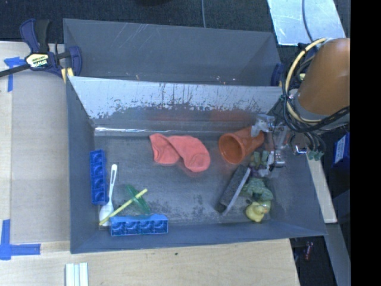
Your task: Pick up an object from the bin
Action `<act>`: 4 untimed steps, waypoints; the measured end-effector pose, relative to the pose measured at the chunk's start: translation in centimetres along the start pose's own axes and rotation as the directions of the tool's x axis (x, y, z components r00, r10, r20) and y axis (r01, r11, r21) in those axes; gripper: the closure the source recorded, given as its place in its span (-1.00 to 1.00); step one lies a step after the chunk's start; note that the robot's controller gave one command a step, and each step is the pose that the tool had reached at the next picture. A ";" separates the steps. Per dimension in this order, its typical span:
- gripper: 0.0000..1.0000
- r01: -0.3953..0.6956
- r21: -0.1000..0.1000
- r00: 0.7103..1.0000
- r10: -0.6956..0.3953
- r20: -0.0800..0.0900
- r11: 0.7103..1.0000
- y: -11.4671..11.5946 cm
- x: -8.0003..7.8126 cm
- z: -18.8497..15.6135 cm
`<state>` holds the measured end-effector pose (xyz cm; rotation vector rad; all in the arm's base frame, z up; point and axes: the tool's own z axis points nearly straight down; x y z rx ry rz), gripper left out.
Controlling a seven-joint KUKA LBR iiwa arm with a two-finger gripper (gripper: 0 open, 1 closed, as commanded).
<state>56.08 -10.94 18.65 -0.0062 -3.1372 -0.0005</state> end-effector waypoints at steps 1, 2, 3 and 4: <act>-1.00 0.003 0.001 1.000 -0.003 0.008 1.000 0.1 -0.1 -0.5; -1.00 0.011 0.002 1.000 -0.011 0.015 1.000 -0.4 -2.0 5.3; -1.00 -0.029 0.008 0.998 0.029 0.048 1.000 2.7 -3.6 9.0; -1.00 0.181 0.007 0.983 -0.181 0.029 0.983 -1.8 -5.9 11.2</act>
Offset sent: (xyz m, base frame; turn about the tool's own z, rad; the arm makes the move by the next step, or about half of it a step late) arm 0.0271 -0.0055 -0.0934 -0.0201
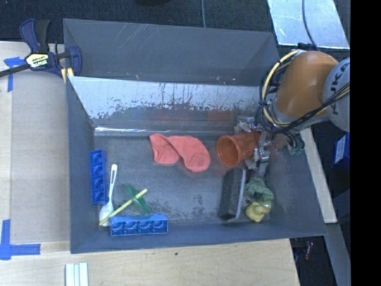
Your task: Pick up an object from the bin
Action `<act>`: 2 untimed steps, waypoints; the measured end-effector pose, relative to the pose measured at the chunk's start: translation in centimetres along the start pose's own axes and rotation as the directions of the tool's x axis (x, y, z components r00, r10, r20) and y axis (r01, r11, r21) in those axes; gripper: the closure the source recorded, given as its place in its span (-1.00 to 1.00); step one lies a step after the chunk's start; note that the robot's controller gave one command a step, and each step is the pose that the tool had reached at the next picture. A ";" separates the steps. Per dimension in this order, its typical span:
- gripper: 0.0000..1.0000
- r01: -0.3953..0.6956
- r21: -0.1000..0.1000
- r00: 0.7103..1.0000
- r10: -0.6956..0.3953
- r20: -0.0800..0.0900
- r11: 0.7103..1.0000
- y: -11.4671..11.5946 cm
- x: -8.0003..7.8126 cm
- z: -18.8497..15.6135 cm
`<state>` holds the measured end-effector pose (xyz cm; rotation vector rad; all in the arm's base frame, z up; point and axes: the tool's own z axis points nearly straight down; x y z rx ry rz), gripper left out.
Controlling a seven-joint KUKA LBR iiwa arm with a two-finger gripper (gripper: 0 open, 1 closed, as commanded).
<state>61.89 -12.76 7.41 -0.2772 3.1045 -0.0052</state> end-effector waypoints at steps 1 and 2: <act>-1.00 0.130 0.002 0.991 -0.130 0.011 0.992 7.6 -2.2 0.1; 1.00 -0.191 -0.007 0.982 0.191 0.004 0.982 5.5 -1.3 0.2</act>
Offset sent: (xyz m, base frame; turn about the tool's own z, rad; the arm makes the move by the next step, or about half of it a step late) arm 0.0010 0.0488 -0.0040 0.1966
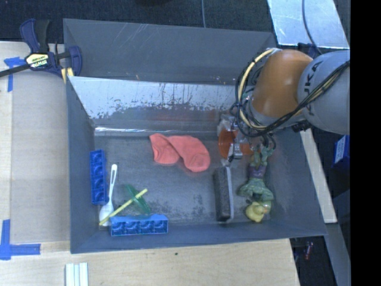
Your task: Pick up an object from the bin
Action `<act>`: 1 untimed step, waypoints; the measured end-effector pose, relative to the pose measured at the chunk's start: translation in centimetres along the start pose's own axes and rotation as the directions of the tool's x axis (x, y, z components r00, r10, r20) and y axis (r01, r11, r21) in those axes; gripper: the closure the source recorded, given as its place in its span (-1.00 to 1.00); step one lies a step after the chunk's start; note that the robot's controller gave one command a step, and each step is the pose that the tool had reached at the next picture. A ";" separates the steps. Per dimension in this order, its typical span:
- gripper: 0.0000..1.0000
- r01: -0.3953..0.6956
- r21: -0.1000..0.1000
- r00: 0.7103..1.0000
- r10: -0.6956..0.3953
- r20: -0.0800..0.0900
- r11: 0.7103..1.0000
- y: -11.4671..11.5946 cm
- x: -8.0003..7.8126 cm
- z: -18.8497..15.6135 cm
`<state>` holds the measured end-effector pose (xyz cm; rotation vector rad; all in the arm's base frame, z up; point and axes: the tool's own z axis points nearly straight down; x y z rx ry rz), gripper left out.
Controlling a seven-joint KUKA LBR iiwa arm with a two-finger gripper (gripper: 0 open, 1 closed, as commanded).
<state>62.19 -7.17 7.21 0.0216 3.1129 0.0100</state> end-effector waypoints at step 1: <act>1.00 0.001 0.000 1.000 -0.001 0.000 1.000 0.0 0.0 0.0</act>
Offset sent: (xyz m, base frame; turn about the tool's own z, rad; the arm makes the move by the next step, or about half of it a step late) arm 0.0024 0.0454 -0.0021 -0.0859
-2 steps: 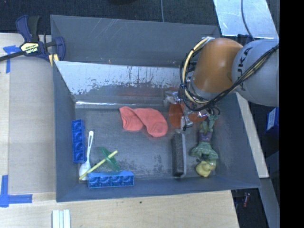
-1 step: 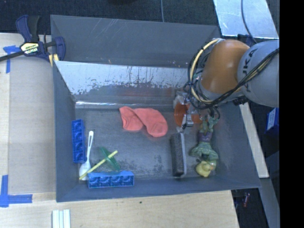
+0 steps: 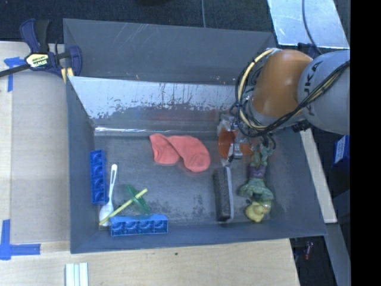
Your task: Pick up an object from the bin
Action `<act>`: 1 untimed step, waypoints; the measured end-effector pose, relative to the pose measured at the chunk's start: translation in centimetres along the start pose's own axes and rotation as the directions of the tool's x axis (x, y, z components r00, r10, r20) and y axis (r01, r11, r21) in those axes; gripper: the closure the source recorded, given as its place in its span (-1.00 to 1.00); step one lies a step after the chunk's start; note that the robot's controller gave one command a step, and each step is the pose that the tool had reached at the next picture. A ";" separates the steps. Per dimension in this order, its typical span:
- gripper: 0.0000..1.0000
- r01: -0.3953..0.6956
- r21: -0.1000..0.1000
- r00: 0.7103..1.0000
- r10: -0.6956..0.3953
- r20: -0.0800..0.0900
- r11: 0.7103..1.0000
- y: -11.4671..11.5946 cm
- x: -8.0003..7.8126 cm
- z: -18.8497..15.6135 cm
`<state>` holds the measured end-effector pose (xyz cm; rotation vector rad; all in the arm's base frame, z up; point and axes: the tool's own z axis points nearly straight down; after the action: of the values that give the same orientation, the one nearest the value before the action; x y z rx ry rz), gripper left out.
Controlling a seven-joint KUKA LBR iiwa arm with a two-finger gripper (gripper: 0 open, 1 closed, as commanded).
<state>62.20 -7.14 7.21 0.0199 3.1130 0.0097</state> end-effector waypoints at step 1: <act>1.00 0.066 0.005 0.998 -0.066 0.005 0.998 3.2 -0.3 0.0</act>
Offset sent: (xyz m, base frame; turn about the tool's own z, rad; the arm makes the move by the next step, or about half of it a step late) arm 0.0057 0.0458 -0.0021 -0.1588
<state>62.55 -3.94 7.26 -0.0827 3.1070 0.0010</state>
